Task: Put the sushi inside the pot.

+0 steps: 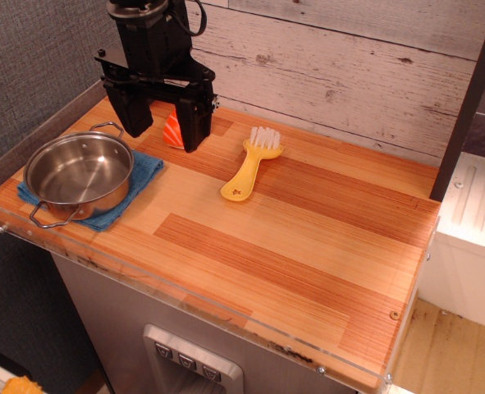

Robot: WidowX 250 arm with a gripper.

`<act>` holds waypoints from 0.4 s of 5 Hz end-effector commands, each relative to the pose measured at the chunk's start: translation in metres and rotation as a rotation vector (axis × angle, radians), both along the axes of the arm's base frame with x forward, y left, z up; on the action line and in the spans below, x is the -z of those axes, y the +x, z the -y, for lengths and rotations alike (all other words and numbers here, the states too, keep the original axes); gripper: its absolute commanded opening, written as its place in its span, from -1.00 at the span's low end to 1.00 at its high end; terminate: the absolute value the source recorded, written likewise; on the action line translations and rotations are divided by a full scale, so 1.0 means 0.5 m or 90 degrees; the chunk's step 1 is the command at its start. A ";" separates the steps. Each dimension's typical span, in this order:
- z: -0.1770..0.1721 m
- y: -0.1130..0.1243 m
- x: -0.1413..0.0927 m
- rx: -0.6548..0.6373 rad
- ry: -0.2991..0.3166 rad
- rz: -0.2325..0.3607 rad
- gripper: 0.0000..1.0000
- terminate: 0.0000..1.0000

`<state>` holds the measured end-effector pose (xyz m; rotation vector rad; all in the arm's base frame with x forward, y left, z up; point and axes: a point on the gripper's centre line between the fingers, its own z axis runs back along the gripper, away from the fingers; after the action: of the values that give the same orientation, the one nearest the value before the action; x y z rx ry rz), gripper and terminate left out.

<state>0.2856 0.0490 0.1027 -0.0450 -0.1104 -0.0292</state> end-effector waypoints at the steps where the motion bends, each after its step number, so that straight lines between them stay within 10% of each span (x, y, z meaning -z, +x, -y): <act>1: 0.000 0.000 0.000 0.000 0.000 0.000 1.00 -1.00; 2: -0.028 0.036 -0.002 -0.017 0.009 0.007 1.00 -1.00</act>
<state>0.3008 0.0591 0.0920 -0.0399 -0.0827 -0.0113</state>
